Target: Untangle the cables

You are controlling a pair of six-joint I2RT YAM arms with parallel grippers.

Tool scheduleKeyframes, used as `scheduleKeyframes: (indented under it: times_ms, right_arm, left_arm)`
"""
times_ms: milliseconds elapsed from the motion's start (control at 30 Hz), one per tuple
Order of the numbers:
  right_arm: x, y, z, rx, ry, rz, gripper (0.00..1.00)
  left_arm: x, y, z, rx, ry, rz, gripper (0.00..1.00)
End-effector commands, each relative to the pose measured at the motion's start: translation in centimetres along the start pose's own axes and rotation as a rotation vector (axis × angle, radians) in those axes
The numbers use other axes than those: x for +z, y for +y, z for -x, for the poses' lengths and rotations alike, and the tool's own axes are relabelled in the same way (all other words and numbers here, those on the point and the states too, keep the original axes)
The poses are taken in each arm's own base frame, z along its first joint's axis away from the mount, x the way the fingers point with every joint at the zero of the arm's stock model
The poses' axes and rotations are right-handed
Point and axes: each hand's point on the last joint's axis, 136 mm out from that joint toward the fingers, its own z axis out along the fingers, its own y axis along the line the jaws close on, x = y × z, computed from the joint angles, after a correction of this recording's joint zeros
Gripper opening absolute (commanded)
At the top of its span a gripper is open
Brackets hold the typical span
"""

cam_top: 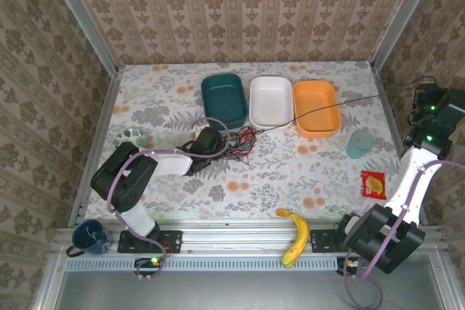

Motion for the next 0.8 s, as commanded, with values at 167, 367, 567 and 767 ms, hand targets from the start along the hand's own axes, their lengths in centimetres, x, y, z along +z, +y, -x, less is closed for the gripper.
scheduleKeyframes:
  times_ms: [167, 367, 567, 767]
  right_arm:
    - [-1.3, 5.7, -6.0, -0.124, 0.124, 0.306, 0.0]
    - [-6.2, 9.4, -15.0, -0.521, 0.323, 0.366, 0.0]
    - [-10.5, 15.4, -17.9, -0.596, 0.446, 0.554, 0.0]
    - [-13.4, 23.2, -14.6, -0.655, 0.335, 0.654, 0.0]
  left_arm:
    - [-2.5, 16.0, -9.1, 0.125, 0.338, 0.584, 0.66]
    - [-1.5, 14.7, -8.7, 0.152, 0.358, 0.532, 0.61]
    - [-0.3, 13.9, -9.1, 0.179, 0.388, 0.506, 0.38]
    - [0.1, 14.3, -10.0, 0.189, 0.422, 0.524, 0.01]
